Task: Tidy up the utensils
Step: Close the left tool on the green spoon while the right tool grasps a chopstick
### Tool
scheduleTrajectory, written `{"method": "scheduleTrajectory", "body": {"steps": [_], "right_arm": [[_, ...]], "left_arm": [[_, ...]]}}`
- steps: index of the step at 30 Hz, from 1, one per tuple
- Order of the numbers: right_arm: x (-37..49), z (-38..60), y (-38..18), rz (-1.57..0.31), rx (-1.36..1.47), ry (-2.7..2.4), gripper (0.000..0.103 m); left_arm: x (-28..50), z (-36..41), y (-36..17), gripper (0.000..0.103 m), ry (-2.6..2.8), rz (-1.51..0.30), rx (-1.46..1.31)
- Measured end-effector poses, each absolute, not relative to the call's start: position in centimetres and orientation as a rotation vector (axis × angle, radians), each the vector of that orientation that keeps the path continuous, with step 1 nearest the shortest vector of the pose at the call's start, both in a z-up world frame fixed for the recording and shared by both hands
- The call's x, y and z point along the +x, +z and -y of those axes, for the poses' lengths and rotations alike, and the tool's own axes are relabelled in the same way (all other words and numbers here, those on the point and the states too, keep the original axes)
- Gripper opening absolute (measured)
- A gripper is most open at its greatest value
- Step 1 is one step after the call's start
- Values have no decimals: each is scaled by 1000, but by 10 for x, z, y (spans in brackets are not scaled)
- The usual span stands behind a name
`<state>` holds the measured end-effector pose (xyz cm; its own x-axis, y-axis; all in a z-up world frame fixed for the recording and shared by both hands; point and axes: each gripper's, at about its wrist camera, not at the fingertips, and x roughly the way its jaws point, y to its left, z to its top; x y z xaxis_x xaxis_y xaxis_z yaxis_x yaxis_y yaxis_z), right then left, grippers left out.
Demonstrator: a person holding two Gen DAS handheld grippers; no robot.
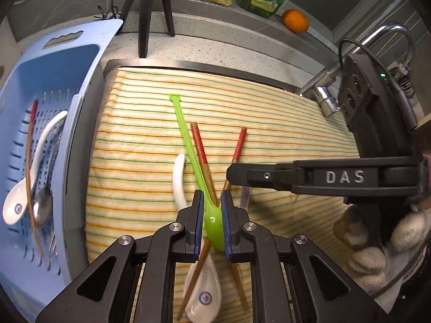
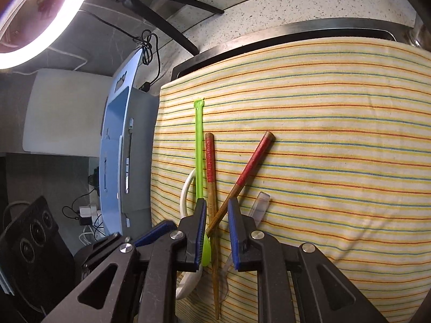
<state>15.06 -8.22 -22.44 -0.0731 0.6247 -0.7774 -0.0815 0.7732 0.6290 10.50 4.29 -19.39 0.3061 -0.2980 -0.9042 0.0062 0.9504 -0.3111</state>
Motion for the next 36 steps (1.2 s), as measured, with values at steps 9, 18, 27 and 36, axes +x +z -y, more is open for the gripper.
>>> {"method": "scheduleTrajectory", "body": {"steps": [9, 18, 27, 36], "right_arm": [[152, 87, -234, -1561, 485, 598, 15], [152, 85, -242, -1583, 501, 587, 16], [155, 82, -242, -1577, 499, 570, 16], [158, 86, -239, -1553, 484, 544, 12]], "left_arm": [[115, -41, -209, 12, -197, -1289, -247], [125, -38, -215, 12, -193, -1301, -255], [129, -45, -215, 11, -189, -1300, -263], [131, -41, -215, 10, -192, -1322, -172]]}}
